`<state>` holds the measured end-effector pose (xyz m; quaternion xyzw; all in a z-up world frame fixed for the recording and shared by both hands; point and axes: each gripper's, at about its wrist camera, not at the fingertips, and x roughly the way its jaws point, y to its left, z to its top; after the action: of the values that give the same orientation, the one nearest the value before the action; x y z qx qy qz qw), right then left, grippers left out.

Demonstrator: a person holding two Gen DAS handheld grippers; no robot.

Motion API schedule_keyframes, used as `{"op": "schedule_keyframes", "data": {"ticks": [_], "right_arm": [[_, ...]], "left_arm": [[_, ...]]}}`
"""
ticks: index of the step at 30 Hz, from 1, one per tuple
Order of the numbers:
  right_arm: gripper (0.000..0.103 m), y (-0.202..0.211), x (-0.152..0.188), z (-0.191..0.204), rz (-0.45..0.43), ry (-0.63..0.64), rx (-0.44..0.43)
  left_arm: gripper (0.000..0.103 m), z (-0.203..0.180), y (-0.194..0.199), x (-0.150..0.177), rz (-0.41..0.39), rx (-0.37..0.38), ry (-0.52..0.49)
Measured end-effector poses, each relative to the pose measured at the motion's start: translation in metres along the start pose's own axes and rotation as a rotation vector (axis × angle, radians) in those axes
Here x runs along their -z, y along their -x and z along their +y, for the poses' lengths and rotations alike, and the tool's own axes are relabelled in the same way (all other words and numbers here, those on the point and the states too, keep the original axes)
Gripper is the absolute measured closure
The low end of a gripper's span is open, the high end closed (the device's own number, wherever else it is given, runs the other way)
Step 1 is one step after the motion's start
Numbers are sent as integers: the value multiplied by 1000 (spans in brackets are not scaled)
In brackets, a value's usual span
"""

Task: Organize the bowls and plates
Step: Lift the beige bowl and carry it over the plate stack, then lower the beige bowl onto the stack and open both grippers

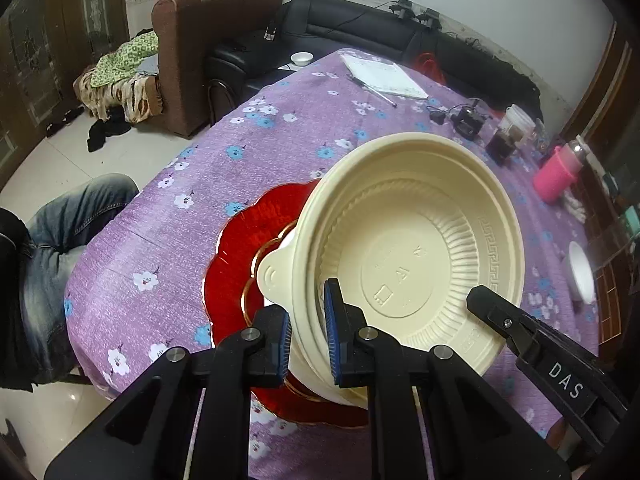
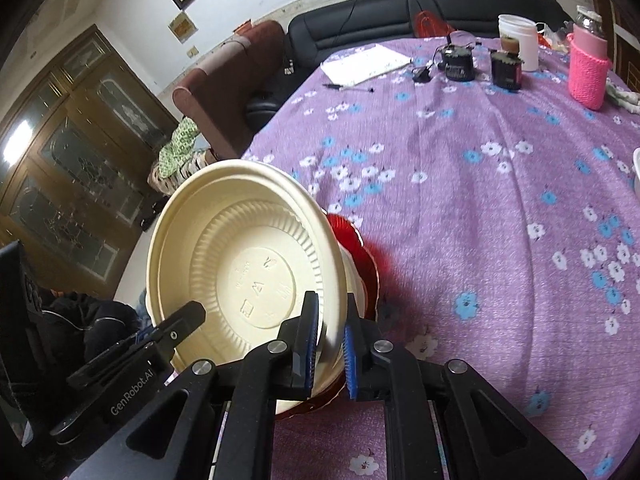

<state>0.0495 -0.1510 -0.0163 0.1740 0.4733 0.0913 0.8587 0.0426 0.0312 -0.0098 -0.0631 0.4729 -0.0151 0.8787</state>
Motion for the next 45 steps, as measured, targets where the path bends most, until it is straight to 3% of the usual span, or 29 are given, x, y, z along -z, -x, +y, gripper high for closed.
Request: {"op": "schedule_keyframes", "data": {"ticks": [7,18,22,26,31,36,37,39,41,43,45], "right_arm": [[91,-17,3,-1,26,-7,16],[84,-19,7,11,8,56,66],[69,-14,8,16,-10,90,85],[68,-6,10,16,-26,102,75],[68,25,11,10,-126,106,85],[66,87,5,-1,-250,26,2],[66,103,3,0,-271,11,-15],[65,141,3,11,-336,24,-24],[52,169,6,28,-406,73,50],[33,182,12,40,-483,113,86],[33,181,15,45,-524,128,101]], "left_arm": [[90,-5,-5,2,-41,-49,-52],[87,-14,4,10,-183,-171,-153],[85,-11,9,11,-230,-209,-172],[85,-7,12,14,-249,-210,-172],[85,-2,20,16,-281,-218,-164],[84,1,37,15,-363,-285,-161],[81,2,41,13,-378,-300,-158],[62,5,49,10,-413,-318,-145],[55,5,55,7,-448,-335,-142],[55,7,53,6,-445,-347,-142],[55,12,50,3,-422,-336,-127]]}}
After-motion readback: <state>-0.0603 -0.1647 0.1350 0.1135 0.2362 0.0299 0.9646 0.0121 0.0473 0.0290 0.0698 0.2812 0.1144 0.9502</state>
